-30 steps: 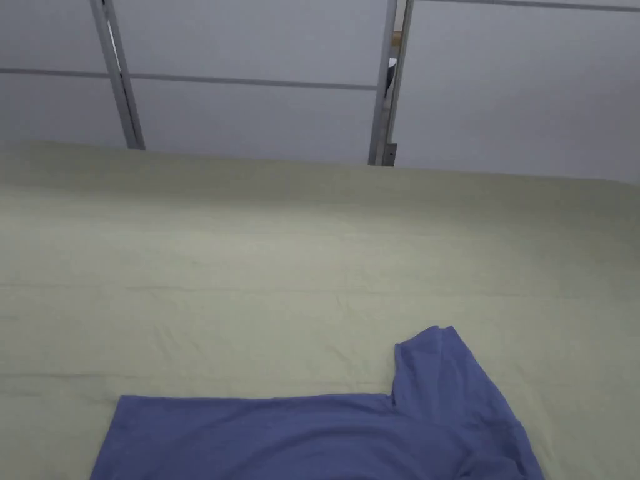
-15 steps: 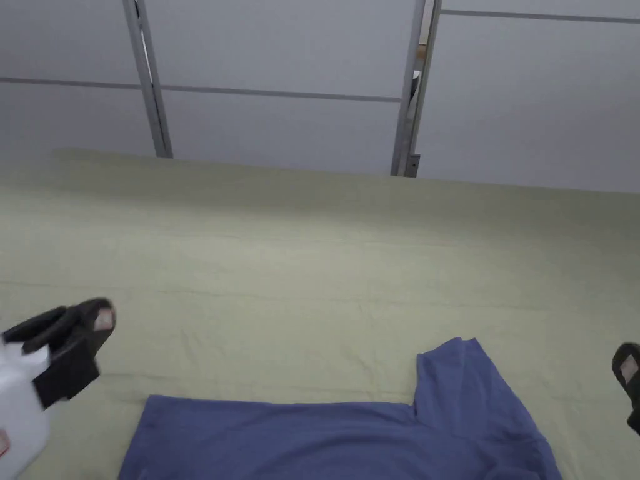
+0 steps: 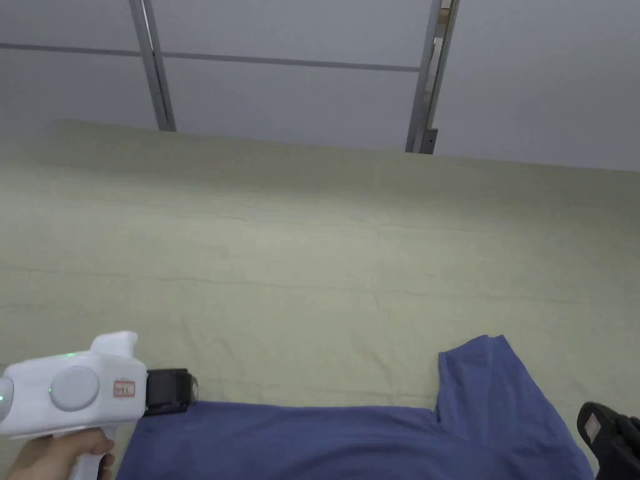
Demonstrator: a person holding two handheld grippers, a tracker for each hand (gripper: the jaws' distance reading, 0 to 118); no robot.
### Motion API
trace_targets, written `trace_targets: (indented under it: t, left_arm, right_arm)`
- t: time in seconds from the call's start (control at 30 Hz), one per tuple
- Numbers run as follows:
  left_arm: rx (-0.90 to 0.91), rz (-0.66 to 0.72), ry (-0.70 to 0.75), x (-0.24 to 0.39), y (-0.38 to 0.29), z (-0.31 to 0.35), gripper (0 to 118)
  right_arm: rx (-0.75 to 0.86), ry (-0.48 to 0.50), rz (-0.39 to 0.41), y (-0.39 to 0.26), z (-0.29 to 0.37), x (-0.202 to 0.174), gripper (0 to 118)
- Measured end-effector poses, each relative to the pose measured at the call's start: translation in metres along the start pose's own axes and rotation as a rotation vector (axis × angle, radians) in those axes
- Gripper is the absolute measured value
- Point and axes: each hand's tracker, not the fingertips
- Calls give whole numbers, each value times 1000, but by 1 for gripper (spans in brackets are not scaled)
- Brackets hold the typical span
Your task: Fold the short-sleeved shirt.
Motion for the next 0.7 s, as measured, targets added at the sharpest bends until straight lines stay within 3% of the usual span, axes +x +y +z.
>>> trace_targets:
  t: [0.1,0.17,0.2,0.27,0.3,0.33,0.37,0.4,0.47,0.53,0.63,0.67,0.7]
  left_arm:
    - [-86,87,-2,-16,-6,-28,116]
    - [1,1,44,-1,-14,-24,109]
    - [-10,-48,69,4,-14,-21,100]
    - [27,-175,166,11,-18,-11,59]
    - [23,-183,70,8,-20,-6,29]
    - [-23,-127,0,6,-22,-1,2]
    - [-27,-79,-46,4,-24,4,2]
    - [-18,-48,-37,4,-21,9,2]
    - [40,-88,38,0,-21,22,2]
    - [29,-68,19,1,-25,24,2]
    - [22,-52,-13,5,-29,34,2]
    - [28,-57,-16,4,-29,34,2]
    - [31,-60,-18,5,-29,36,2]
  right_arm:
    - [-47,-24,26,-6,-15,5,2]
    - [-64,-34,37,-9,-25,8,2]
    - [-65,-30,42,-9,-30,10,2]
    - [-68,-28,58,-9,-47,14,8]
    - [-80,-53,68,-8,-58,17,29]
    - [-131,-64,61,-6,-75,24,63]
    - [-201,-68,47,-4,-94,30,110]
    - [-259,-90,31,-4,-116,39,118]
    - [-350,-109,42,-6,-156,55,118]
    - [-501,-129,28,-12,-198,72,118]
    - [-721,-183,-115,-25,-239,89,107]
    - [-720,-202,-110,-29,-244,89,107]
    - [-655,-191,-34,-22,-234,79,101]
